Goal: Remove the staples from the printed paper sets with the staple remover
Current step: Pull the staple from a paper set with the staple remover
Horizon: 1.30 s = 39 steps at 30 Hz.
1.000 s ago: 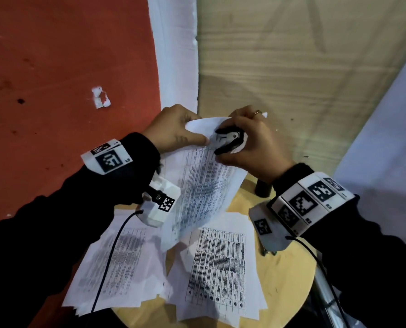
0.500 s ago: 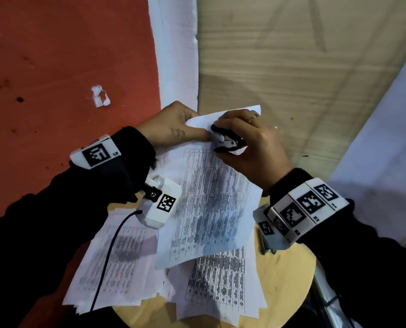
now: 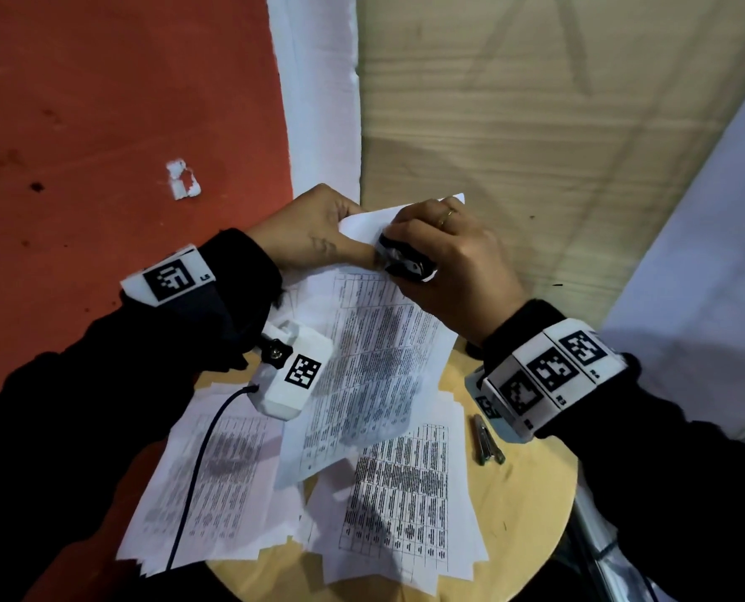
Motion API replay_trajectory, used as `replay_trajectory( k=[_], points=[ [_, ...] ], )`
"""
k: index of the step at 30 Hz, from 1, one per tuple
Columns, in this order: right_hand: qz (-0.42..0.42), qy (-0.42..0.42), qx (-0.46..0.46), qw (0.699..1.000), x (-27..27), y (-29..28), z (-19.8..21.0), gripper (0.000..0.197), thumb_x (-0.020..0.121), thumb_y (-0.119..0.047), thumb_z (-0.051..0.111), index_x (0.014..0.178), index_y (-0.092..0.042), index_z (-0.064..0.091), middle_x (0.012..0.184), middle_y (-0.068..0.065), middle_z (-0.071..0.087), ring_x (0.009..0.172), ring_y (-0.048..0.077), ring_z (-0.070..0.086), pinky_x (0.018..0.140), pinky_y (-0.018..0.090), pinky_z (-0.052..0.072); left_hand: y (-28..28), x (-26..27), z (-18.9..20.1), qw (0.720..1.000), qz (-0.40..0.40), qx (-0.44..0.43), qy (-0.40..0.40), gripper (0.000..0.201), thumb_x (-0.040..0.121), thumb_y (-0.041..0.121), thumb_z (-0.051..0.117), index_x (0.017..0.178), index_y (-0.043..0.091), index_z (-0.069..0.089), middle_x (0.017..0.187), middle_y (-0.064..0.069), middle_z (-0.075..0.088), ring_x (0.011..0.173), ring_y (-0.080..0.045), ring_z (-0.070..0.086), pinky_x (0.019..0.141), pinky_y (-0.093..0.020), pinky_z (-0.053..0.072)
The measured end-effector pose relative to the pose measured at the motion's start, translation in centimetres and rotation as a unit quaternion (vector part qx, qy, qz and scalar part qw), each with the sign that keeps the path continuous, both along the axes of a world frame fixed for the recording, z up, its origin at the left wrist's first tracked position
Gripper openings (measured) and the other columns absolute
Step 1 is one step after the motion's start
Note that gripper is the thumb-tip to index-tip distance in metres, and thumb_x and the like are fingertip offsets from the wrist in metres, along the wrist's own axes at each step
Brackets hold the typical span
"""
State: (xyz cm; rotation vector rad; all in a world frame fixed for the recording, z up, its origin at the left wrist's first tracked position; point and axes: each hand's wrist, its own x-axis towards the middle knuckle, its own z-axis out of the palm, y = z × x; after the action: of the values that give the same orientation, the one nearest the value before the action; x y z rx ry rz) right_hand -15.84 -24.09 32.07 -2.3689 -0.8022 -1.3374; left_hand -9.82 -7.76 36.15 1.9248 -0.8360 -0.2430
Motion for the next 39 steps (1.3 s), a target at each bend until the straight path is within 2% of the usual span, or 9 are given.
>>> replay_trajectory(
  k=[2,8,15,20,24,27,32,37,39],
  points=[
    [0.000,-0.002,-0.007,1.000,0.12,0.02,-0.11,0.023,0.065,0.000,0.074,0.087,0.002,0.068,0.090,0.014,0.067,0.076,0.037,0.060,0.058,0.039,0.053,-0.01,-0.06,0.01,1.000,-0.001,0.002,0.008,0.018,0.061,0.002,0.082,0.073,0.003,0.068,0.071,-0.010,0.059,0.060,-0.009,0.054,0.056,-0.017,0.044],
    [-0.009,0.003,-0.019,1.000,0.29,0.08,0.03,0.022,0.063,-0.005,0.071,0.084,0.001,0.067,0.090,0.014,0.067,0.077,0.035,0.060,0.056,0.037,0.052,-0.04,-0.23,0.18,1.000,-0.012,-0.005,0.020,0.018,0.056,0.010,0.077,0.071,0.006,0.069,0.076,-0.013,0.061,0.066,-0.013,0.055,0.060,-0.019,0.046],
    [-0.022,-0.003,-0.007,1.000,0.24,0.32,-0.10,0.015,0.064,-0.005,0.070,0.078,0.000,0.066,0.081,0.012,0.066,0.071,0.034,0.060,0.053,0.035,0.051,0.09,0.05,0.12,1.000,-0.018,0.006,0.020,0.047,0.045,0.031,0.079,0.080,0.002,0.070,0.083,-0.017,0.063,0.076,-0.019,0.056,0.074,-0.031,0.044],
    [-0.020,0.010,0.022,0.999,0.25,0.10,-0.07,0.016,0.065,-0.007,0.072,0.080,-0.001,0.067,0.082,0.012,0.066,0.073,0.033,0.061,0.055,0.036,0.052,0.24,0.32,-0.09,0.999,-0.023,-0.001,0.032,0.031,0.057,0.013,0.078,0.085,0.003,0.070,0.088,-0.016,0.065,0.077,-0.016,0.058,0.071,-0.022,0.048],
    [0.000,0.037,0.085,0.996,0.20,-0.05,-0.29,0.018,0.067,-0.010,0.073,0.083,-0.002,0.067,0.082,0.013,0.066,0.074,0.034,0.062,0.059,0.043,0.052,0.41,0.31,-0.16,0.998,-0.047,-0.017,0.040,0.020,0.067,0.003,0.078,0.084,0.011,0.069,0.076,0.002,0.069,0.068,-0.004,0.060,0.066,-0.013,0.049],
    [0.004,0.049,0.107,0.993,0.15,0.06,-0.49,0.019,0.067,-0.007,0.074,0.083,-0.002,0.068,0.083,0.011,0.066,0.075,0.032,0.062,0.060,0.040,0.051,0.16,0.06,-0.23,0.997,-0.038,-0.054,0.044,0.009,0.069,0.006,0.071,0.077,0.009,0.068,0.068,0.007,0.068,0.065,-0.003,0.060,0.062,-0.012,0.049],
    [0.033,0.081,0.174,0.981,-0.03,0.09,-0.26,0.022,0.064,-0.004,0.075,0.085,-0.001,0.067,0.084,0.010,0.066,0.078,0.016,0.056,0.067,0.034,0.046,0.30,0.17,-0.22,0.997,-0.018,-0.066,0.035,0.011,0.069,0.008,0.075,0.076,0.007,0.067,0.063,0.008,0.068,0.059,-0.002,0.060,0.058,-0.013,0.048],
    [0.046,0.111,0.248,0.961,-0.39,0.27,0.26,0.027,0.063,-0.010,0.078,0.087,-0.004,0.068,0.086,0.007,0.069,0.080,0.020,0.064,0.072,0.038,0.051,0.43,-0.07,0.16,0.997,-0.005,-0.076,0.028,0.024,0.066,0.020,0.071,0.084,0.005,0.069,0.067,0.006,0.071,0.060,-0.003,0.063,0.059,-0.015,0.050],
    [0.043,0.108,0.268,0.956,-0.48,0.41,0.46,0.029,0.063,-0.013,0.078,0.088,-0.003,0.067,0.087,0.007,0.070,0.082,0.022,0.065,0.075,0.040,0.052,0.39,-0.28,0.20,0.997,-0.001,-0.076,0.019,0.019,0.070,0.018,0.070,0.087,0.009,0.069,0.070,0.008,0.072,0.063,-0.003,0.064,0.061,-0.014,0.050]
  ],
)
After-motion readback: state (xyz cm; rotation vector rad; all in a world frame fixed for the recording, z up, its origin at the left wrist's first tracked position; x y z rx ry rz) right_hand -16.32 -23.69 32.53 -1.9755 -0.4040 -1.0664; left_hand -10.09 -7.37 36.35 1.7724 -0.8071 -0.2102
